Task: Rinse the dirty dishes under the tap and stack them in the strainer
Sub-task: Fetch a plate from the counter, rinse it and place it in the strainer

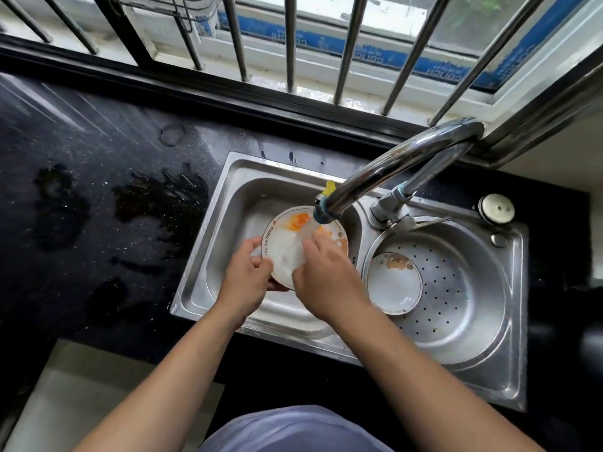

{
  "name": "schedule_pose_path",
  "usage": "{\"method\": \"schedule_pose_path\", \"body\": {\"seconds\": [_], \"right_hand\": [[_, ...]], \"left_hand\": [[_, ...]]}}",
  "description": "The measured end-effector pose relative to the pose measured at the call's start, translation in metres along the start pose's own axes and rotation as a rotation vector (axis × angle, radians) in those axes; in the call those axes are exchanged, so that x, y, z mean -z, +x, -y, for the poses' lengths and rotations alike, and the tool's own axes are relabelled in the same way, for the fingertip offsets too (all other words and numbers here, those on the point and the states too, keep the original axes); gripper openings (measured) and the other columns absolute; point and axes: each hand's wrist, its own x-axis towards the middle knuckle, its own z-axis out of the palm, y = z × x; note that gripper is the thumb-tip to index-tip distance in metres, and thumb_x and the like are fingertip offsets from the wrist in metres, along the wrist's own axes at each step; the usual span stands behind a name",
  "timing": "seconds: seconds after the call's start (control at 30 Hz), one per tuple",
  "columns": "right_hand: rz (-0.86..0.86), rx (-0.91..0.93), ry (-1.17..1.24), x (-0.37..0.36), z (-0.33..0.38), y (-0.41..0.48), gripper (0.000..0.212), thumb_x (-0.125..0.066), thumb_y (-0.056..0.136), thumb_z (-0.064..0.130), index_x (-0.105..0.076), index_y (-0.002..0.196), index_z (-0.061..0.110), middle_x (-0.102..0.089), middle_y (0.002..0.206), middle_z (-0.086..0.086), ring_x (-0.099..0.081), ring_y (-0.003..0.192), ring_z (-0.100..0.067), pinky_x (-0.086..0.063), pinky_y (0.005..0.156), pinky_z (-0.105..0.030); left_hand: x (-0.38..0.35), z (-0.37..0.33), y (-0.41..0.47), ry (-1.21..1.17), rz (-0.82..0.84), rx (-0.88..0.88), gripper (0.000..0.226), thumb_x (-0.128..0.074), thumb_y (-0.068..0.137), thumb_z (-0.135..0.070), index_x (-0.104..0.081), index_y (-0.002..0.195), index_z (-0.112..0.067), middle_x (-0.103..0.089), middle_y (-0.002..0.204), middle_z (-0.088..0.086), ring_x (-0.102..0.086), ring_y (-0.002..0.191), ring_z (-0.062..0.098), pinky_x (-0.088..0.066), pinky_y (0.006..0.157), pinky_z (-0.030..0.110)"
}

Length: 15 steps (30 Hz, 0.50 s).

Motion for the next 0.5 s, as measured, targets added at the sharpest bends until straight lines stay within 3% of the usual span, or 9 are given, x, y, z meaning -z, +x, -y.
{"method": "schedule_pose_path", "body": {"seconds": [0.07,0.17,0.27,0.4,0.5], "right_hand": [[0.096,0.067,-0.138,-0.006,0.008,0.020,0.037,-0.046,0.093,0.021,-0.054,0.125,0.005,-0.051,0.134,-0.015,-0.049,0.123,-0.035,-0.040,0.103,-0.044],[0.291,0.316,-0.227,-0.009,0.011,0.018,0.033,-0.042,0.095,0.022,-0.056,0.123,0.013,-0.052,0.129,-0.009,-0.057,0.109,-0.031,-0.047,0.092,-0.044],[0.445,0.257,-0.149,-0.005,-0.003,-0.004,0.034,-0.040,0.093,0.027,-0.058,0.121,0.018,-0.059,0.127,-0.004,-0.060,0.117,-0.028,-0.054,0.089,-0.045],[0.313,0.012,-0.220,-0.004,-0.011,0.011,0.041,-0.045,0.096,0.032,-0.051,0.130,0.009,-0.048,0.142,-0.013,-0.048,0.130,-0.034,-0.048,0.102,-0.049],[0.312,0.180,-0.147,-0.010,0.007,0.023,0.042,-0.049,0.096,0.026,-0.051,0.134,0.008,-0.041,0.154,-0.015,-0.042,0.137,-0.036,-0.039,0.110,-0.047]], "left_hand": [[0.000,0.000,-0.001,0.010,0.008,-0.002,0.042,-0.046,0.098,0.007,-0.051,0.134,-0.013,-0.075,0.091,0.026,-0.073,0.066,0.032,-0.066,0.071,0.049],[0.004,0.001,0.000,0.038,-0.013,-0.013,0.038,-0.047,0.100,0.006,-0.051,0.129,-0.017,-0.074,0.071,0.004,-0.069,0.053,0.017,-0.062,0.060,0.035],[0.008,0.003,0.000,0.001,-0.015,-0.003,0.038,-0.046,0.100,0.007,-0.052,0.122,-0.023,-0.079,0.087,0.013,-0.077,0.065,0.023,-0.065,0.059,0.036],[0.009,0.007,-0.004,0.026,0.003,0.008,0.037,-0.048,0.099,0.006,-0.051,0.126,-0.019,-0.076,0.097,0.023,-0.077,0.071,0.037,-0.067,0.069,0.046],[0.006,0.009,-0.003,0.047,-0.016,0.005,0.037,-0.049,0.098,0.004,-0.052,0.128,-0.018,-0.077,0.084,0.013,-0.075,0.063,0.022,-0.064,0.061,0.032]]}}
